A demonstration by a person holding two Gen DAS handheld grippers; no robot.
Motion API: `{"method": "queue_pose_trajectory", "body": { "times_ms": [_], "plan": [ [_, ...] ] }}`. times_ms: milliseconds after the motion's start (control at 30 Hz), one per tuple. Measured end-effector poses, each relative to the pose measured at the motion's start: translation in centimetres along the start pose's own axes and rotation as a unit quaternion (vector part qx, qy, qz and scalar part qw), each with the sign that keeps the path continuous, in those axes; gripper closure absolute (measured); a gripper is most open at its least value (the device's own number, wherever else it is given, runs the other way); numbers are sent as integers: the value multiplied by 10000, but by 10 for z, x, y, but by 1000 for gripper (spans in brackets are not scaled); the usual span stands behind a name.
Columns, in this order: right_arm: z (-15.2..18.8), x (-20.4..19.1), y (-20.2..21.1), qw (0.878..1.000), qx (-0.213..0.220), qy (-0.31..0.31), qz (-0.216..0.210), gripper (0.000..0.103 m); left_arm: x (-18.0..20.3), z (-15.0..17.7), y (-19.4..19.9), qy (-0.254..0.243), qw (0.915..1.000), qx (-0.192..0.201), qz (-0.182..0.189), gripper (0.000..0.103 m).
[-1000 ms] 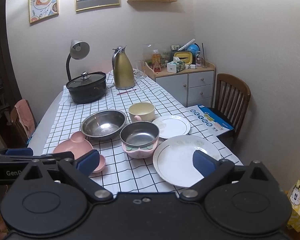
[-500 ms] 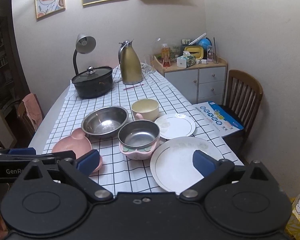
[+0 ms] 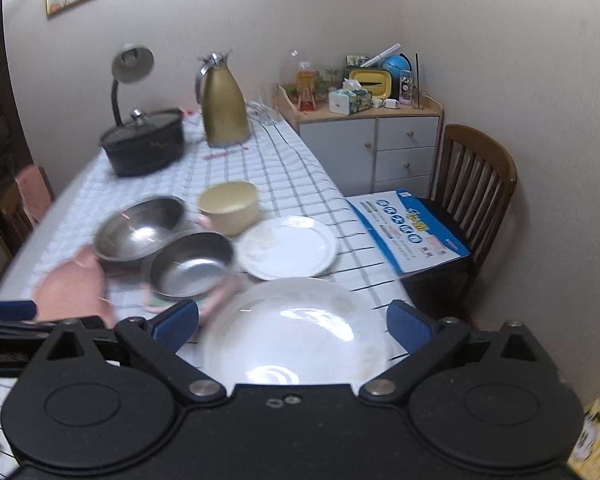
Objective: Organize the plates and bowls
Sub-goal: 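Move both grippers open toward the rim of the large gold-rimmed white plate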
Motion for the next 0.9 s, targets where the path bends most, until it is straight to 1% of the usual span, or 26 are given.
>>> {"method": "queue_pose_trajectory", "body": {
  "times_ms": [200,300,367,467,533,633,700,767,800,833,867,900],
  "plan": [
    [-1,37,-52,9979,-490,433,5,5,16,6,-52,132,9990,-429,-65,1],
    [-3,54,-81,9951,-767,631,-22,8,20,10,-70,255,9978,-600,-87,1],
    [-3,64,-99,9923,-1005,714,-62,13,21,12,-84,398,9964,-744,-55,1],
    [-3,76,-123,9878,-1314,817,-188,19,21,16,-99,597,9935,-963,-70,2],
    [-3,79,-134,9852,-1423,918,-251,20,21,18,-107,691,9915,-1102,-67,13],
    [-5,84,-146,9814,-1633,908,-443,26,24,18,-118,773,9897,-1205,-87,24],
    [-7,89,-154,9783,-1843,783,-541,34,23,19,-121,890,9890,-1183,17,25],
    [-8,94,-161,9752,-2014,646,-648,45,23,19,-124,975,9878,-1212,115,33],
    [-10,97,-163,9742,-2071,589,-674,48,24,19,-127,978,9870,-1271,143,39],
    [-10,99,-166,9737,-2110,551,-657,54,25,19,-129,966,9862,-1337,144,41],
    [-11,102,-168,9729,-2153,515,-661,57,26,20,-131,960,9857,-1377,135,43],
    [-12,103,-169,9723,-2184,479,-685,59,26,20,-132,978,9852,-1395,163,48]
  ]
}}
Point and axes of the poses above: each gripper's, at about its wrist camera, not at the fingertips, and y roughly against the way its jaws point, x to its right, z to its underside, the point moved 2 cm from there along -y, roughly the way its jaws point, and after that the axes turned 12 degrees about -y, right-handed, at the moved point
